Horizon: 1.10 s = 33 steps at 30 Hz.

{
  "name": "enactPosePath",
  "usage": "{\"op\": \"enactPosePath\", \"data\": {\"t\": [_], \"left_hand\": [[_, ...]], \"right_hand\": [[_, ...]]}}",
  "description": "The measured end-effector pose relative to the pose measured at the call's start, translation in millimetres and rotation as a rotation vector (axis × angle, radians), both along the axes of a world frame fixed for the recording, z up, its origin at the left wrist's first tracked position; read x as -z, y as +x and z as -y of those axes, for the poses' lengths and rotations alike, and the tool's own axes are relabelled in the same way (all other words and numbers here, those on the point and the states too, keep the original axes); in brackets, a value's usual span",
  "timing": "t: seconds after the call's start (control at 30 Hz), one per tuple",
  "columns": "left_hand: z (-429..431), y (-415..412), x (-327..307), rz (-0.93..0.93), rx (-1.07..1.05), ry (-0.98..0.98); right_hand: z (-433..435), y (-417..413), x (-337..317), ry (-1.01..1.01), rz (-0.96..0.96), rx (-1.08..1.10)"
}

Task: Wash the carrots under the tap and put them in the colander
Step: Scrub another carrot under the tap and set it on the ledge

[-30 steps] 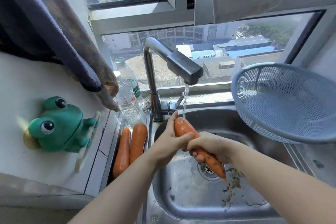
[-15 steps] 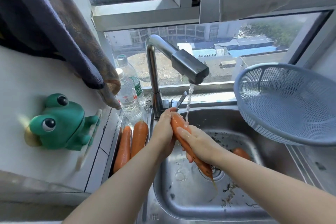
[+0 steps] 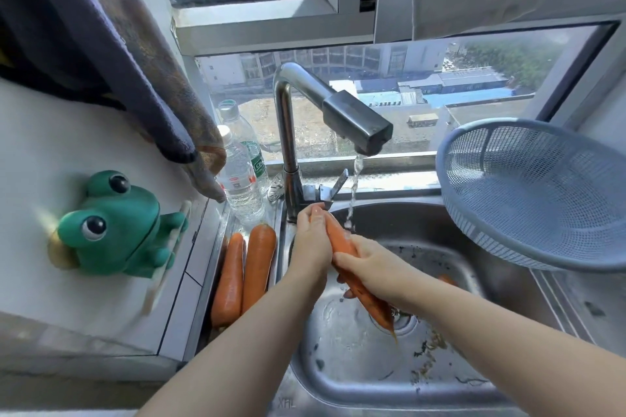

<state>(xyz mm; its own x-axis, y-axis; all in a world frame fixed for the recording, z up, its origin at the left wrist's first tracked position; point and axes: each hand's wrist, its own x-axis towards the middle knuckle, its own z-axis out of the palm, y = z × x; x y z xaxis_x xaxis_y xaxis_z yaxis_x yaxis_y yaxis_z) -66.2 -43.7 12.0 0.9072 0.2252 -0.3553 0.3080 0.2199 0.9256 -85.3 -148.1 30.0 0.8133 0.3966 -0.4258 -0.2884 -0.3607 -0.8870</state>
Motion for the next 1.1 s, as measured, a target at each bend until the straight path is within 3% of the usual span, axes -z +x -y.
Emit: {"op": "enactPosePath", "data": {"t": [0.07, 0.13, 0.2, 0.37, 0.53, 0.67, 1.1], "left_hand": [[5, -1, -2, 0.007, -0.012, -0.028], [11, -4, -4, 0.011, 0.007, -0.049], [14, -7, -5, 0.011, 0.04, -0.04], [0, -6, -5, 0.043, 0.067, -0.074], [4, -9, -5, 0.15, 0.133, 0.058], [-1, -7, -8, 0.087, 0.111, -0.026], [2, -14, -12, 0.076, 0.163, 0.04]], "right_hand": [[-2, -2, -1, -0.134, 0.103, 0.027], [-4, 0, -1, -0.135, 0.104, 0.111], [-2, 3, 0, -0.084, 0.037, 0.171], [9, 3, -2, 0.201, -0.191, 0.042], [2, 3, -4, 0.237, -0.224, 0.152], [7, 3, -7, 0.388, -0.336, 0.12], [7, 2, -7, 0.248, -0.335, 0.141]]}}
